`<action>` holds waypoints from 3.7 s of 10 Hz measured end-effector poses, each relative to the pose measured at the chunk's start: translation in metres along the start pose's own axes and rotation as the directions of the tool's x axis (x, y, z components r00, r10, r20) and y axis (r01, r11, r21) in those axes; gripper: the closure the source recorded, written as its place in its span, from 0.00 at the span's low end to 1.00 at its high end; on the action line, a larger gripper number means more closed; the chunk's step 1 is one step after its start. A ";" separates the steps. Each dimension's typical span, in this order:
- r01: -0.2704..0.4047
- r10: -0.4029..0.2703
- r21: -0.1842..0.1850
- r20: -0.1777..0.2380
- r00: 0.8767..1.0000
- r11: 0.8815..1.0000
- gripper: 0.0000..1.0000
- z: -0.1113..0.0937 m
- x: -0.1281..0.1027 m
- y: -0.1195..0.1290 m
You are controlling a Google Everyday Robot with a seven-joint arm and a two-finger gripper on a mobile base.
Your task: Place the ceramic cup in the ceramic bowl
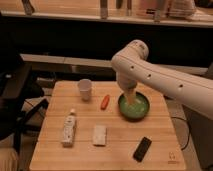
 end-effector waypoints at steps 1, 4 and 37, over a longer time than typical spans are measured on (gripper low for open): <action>0.021 -0.021 0.006 0.005 1.000 1.000 0.20 0.001 -0.014 -0.007; 0.077 -0.077 0.025 0.020 0.997 0.997 0.20 0.007 -0.038 -0.022; 0.526 -0.547 0.153 0.199 0.813 0.837 0.20 0.113 -0.132 -0.117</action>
